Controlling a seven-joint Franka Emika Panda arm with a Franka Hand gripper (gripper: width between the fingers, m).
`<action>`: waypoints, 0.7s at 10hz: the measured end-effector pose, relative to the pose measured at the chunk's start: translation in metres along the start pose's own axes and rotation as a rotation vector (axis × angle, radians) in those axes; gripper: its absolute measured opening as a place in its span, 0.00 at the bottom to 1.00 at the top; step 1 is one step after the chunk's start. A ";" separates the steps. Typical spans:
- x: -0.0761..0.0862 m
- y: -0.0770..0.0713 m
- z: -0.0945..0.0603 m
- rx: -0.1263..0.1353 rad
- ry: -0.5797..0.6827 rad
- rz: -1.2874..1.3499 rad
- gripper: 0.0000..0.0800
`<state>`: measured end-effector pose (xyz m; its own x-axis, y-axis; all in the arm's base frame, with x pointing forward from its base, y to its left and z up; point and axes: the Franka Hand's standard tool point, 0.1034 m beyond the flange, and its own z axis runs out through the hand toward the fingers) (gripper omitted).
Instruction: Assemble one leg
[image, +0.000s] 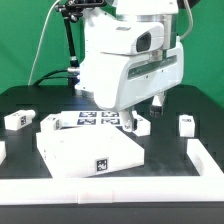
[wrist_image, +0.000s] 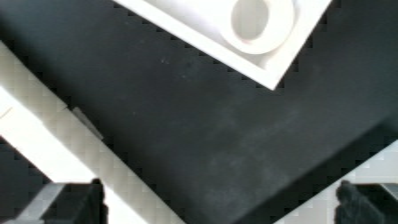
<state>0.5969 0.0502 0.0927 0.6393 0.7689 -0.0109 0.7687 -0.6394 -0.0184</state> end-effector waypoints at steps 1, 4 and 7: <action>-0.001 0.001 0.000 0.000 0.000 0.003 0.81; -0.001 0.001 0.000 0.000 0.000 0.003 0.81; -0.001 0.001 0.000 0.001 0.000 0.003 0.81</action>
Offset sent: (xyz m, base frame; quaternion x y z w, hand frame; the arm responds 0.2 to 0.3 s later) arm 0.0000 0.0000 0.0000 0.0000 0.0000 0.0000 1.0000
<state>0.5969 0.0483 0.0924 0.6419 0.7667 -0.0111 0.7665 -0.6420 -0.0189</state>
